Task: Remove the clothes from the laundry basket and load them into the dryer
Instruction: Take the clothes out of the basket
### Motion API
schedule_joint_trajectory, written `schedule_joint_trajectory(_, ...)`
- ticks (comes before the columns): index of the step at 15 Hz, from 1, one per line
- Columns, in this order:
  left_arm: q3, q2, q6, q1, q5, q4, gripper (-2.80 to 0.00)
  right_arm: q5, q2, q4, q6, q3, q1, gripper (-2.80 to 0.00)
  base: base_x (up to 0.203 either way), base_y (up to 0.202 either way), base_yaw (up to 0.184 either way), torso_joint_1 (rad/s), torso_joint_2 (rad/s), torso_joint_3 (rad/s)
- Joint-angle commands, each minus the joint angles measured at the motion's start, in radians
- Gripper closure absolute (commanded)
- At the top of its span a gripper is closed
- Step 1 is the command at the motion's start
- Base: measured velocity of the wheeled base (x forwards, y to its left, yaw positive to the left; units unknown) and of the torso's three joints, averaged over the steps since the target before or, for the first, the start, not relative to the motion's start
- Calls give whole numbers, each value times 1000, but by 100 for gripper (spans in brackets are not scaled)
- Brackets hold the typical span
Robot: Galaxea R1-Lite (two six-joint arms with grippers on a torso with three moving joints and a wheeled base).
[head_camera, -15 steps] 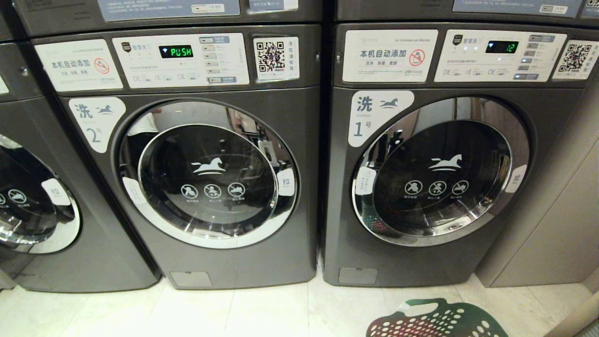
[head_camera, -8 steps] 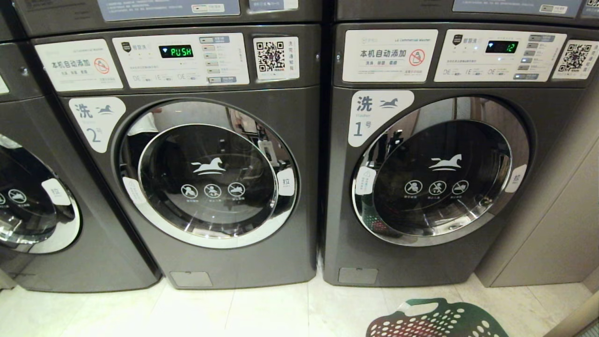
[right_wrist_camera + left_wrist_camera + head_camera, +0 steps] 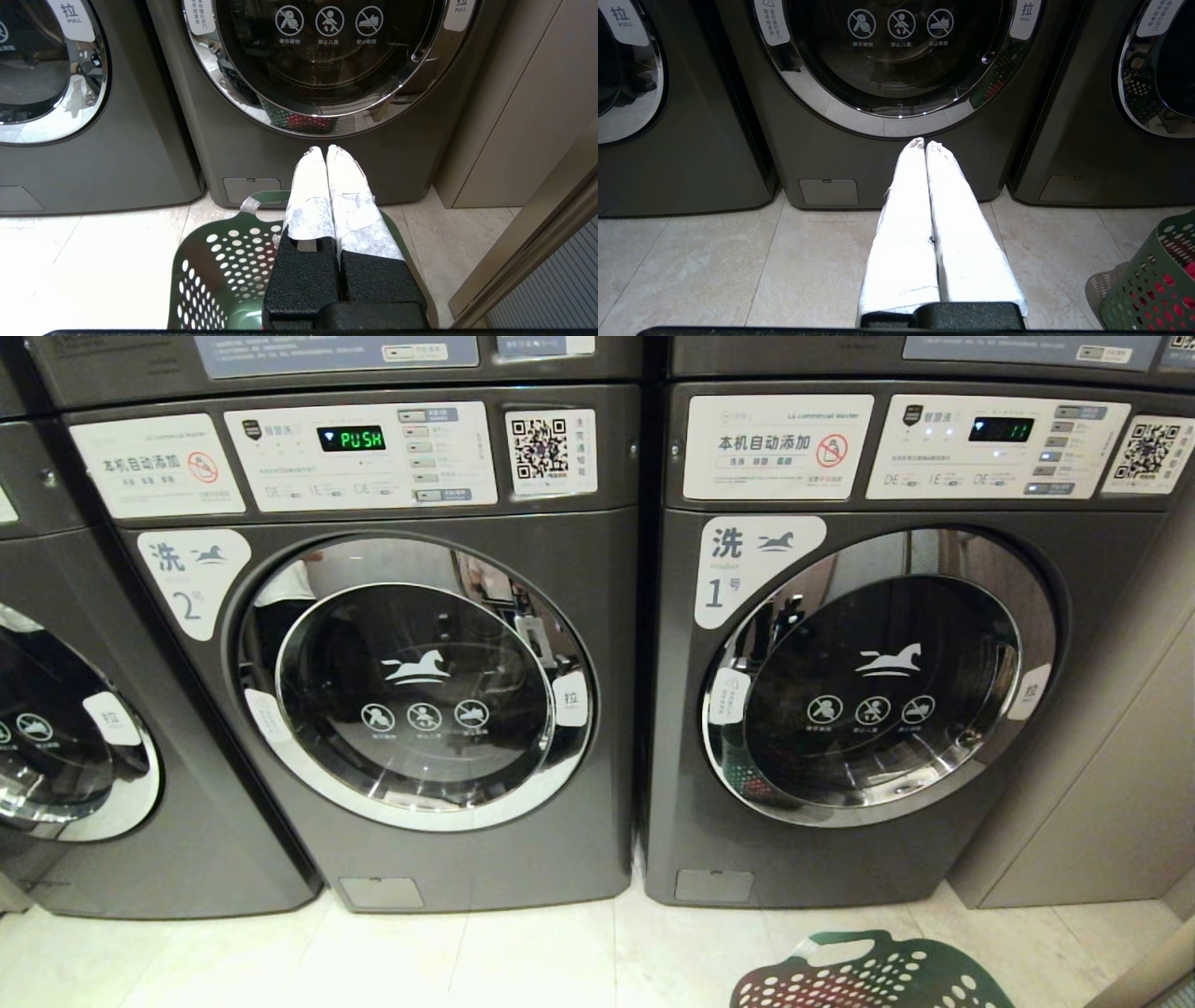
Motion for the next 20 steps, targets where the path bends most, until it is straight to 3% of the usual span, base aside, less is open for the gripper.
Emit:
schedule_joint_trajectory(1,0,0,0,0,0,-1,0,0,-2,0,0,0,0,0,0,0,0,0,0,0)
schedule_joint_trajectory(6,0,0,-1,0,0,-1,0,0,-2,0,0,0,0,0,0,0,0,0,1,-33)
schedule_joint_trajectory(20,0,0,-3,1,1,-1,0,0,-2,0,0,0,0,0,0,0,0,3,2,-188)
